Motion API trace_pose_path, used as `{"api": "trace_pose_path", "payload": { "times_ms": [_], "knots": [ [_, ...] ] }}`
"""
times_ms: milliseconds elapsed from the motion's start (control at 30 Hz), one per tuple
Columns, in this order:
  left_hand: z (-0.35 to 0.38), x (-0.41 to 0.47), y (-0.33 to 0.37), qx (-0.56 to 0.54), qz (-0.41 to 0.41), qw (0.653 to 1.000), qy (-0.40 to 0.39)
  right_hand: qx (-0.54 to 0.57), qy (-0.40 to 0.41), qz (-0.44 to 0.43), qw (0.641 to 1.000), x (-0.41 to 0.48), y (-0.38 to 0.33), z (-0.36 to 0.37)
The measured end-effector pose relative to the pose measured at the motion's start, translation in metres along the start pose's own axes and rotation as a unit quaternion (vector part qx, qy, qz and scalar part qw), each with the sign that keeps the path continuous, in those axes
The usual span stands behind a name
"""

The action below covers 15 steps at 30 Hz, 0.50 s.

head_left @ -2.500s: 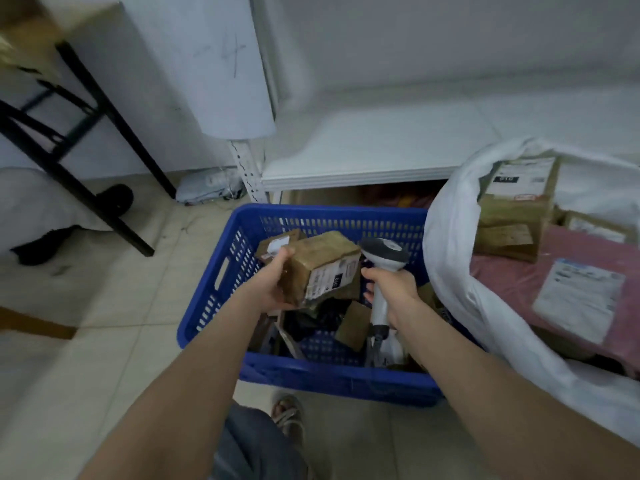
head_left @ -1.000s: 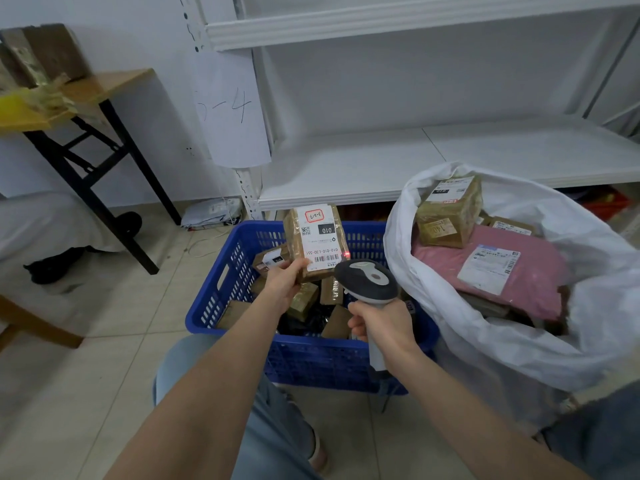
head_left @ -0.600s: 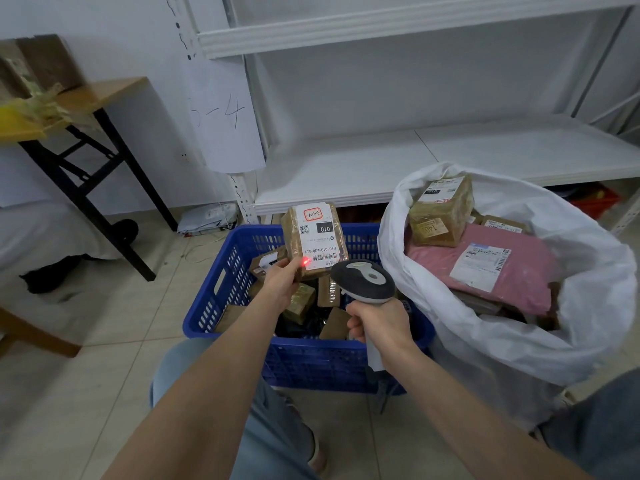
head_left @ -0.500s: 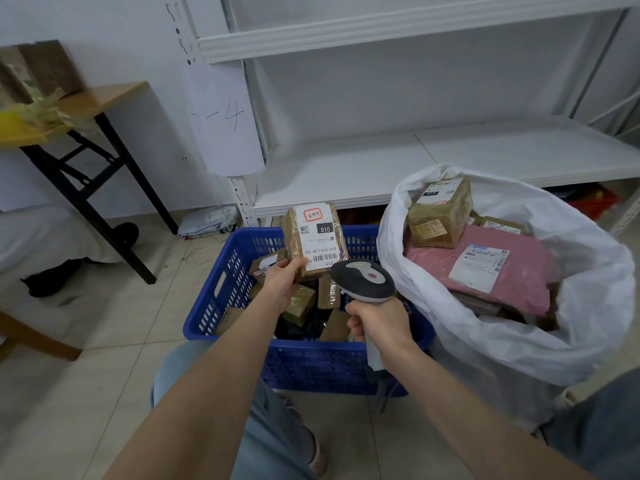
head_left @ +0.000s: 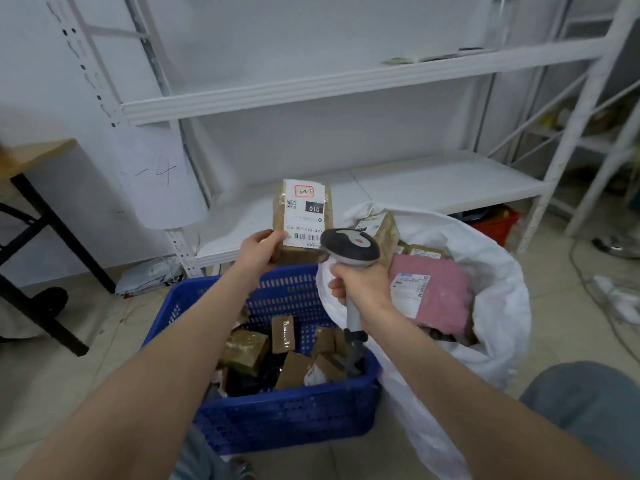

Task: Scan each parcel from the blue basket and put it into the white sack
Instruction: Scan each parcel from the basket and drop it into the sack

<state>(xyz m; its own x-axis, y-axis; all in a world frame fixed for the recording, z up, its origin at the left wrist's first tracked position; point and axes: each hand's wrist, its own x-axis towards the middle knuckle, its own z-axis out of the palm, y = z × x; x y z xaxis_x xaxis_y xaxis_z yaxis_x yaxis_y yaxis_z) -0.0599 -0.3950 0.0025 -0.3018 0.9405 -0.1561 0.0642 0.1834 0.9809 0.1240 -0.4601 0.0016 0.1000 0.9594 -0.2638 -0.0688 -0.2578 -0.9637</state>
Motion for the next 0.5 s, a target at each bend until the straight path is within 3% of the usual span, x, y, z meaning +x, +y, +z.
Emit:
{"api": "trace_pose_path", "payload": {
  "times_ms": [133,367,500],
  "knots": [
    [0.074,0.005,0.036,0.077,0.008,0.995,-0.069,0.014,0.062,-0.037,0.997,0.031,-0.033,-0.053],
    [0.205,-0.004,0.039,0.215,-0.022,0.962,-0.164,0.033,0.165,-0.011,0.986,0.068,-0.057,-0.155],
    [0.256,0.003,0.041,0.289,0.021,0.942,-0.172,0.061,0.253,0.000,0.965,0.081,-0.057,-0.215]
  ]
}}
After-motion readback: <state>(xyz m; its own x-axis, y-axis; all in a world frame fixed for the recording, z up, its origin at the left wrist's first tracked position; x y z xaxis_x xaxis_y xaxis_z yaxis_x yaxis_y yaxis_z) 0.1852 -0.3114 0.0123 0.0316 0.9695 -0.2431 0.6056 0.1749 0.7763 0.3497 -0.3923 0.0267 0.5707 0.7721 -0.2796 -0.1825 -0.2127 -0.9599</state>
